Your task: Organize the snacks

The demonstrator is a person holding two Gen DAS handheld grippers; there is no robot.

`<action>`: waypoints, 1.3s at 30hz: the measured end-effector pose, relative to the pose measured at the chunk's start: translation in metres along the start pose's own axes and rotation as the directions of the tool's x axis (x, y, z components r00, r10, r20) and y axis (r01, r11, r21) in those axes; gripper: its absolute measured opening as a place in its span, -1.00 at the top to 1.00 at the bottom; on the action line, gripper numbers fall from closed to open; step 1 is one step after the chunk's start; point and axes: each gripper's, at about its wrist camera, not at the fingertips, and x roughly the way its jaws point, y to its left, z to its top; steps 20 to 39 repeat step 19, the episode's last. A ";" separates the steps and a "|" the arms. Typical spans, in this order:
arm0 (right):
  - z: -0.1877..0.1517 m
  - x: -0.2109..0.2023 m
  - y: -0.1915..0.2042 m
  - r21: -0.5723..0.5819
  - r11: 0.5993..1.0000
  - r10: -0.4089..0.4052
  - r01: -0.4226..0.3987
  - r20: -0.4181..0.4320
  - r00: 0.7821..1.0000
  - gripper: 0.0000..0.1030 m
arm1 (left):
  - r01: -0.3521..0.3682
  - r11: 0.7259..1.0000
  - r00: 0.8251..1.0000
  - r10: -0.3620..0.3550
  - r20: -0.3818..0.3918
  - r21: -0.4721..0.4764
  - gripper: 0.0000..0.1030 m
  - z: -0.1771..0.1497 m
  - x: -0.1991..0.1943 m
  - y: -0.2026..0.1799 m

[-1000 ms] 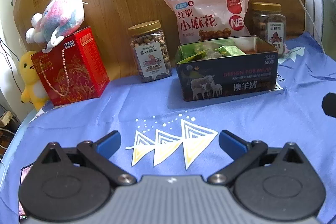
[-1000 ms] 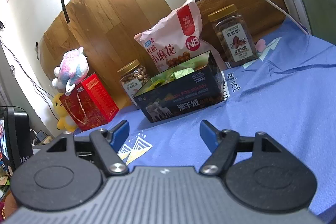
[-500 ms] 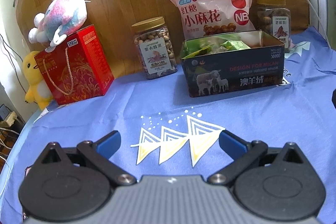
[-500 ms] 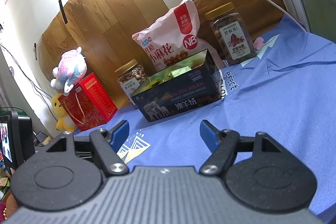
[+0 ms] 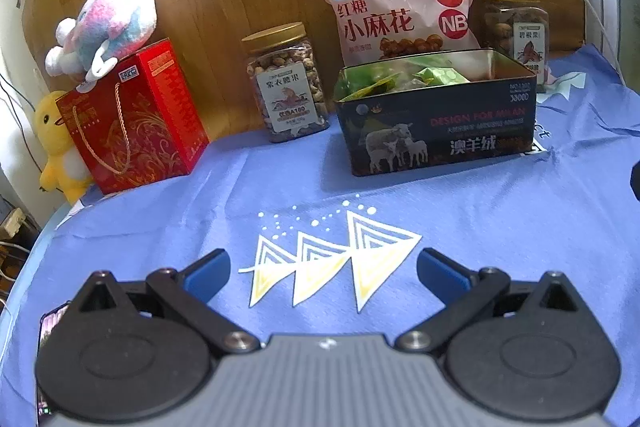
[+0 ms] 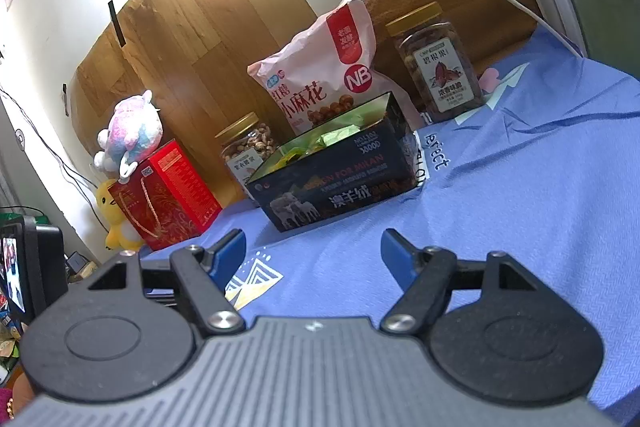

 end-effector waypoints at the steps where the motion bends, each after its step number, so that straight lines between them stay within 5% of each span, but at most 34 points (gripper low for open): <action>1: 0.000 0.000 0.000 0.001 1.000 0.000 0.000 0.000 1.000 -0.49 | 0.003 1.000 1.000 -0.003 -0.002 0.000 -1.00 0.000 0.000 0.000; 19: 0.000 0.000 -0.003 -0.001 1.000 -0.010 0.010 0.005 1.000 -0.49 | 0.106 0.994 0.994 -0.106 0.015 -0.021 -1.00 0.002 -0.005 -0.001; 39: 0.000 0.000 -0.003 -0.001 1.000 -0.010 0.010 0.005 1.000 -0.49 | 0.106 0.994 0.994 -0.106 0.015 -0.021 -1.00 0.002 -0.005 -0.001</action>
